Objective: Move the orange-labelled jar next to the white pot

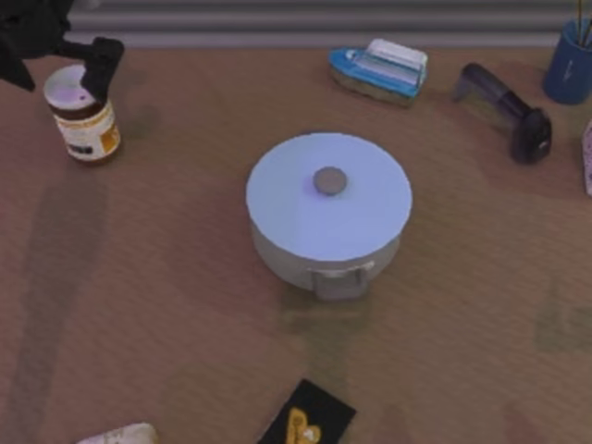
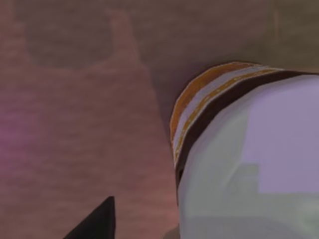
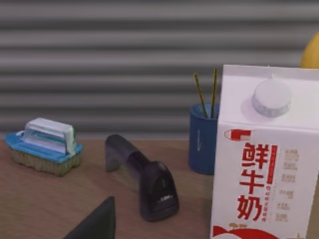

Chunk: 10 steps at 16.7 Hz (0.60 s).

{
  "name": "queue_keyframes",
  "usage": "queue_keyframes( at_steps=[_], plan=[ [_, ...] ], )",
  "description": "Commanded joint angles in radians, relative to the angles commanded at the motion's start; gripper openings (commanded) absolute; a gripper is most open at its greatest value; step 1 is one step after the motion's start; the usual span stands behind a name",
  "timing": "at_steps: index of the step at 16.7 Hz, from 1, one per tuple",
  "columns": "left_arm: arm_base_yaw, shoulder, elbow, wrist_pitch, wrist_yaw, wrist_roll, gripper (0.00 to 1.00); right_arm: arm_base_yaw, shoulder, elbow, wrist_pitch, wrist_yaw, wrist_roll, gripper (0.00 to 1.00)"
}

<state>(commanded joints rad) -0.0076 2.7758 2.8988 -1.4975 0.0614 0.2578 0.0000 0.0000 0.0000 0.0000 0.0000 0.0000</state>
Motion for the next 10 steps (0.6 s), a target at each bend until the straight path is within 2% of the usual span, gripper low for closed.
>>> queue_keyframes(
  at_steps=[4, 10],
  plan=[
    [-0.004, 0.0, -0.019, 0.018, -0.001, -0.002, 1.0, 0.0, 0.0, 0.0, 0.0, 0.0, 0.0, 1.0],
    [-0.004, -0.029, -0.227, 0.194, -0.001, -0.004, 1.0, 0.0, 0.0, 0.0, 0.0, 0.0, 0.0, 1.0]
  ],
)
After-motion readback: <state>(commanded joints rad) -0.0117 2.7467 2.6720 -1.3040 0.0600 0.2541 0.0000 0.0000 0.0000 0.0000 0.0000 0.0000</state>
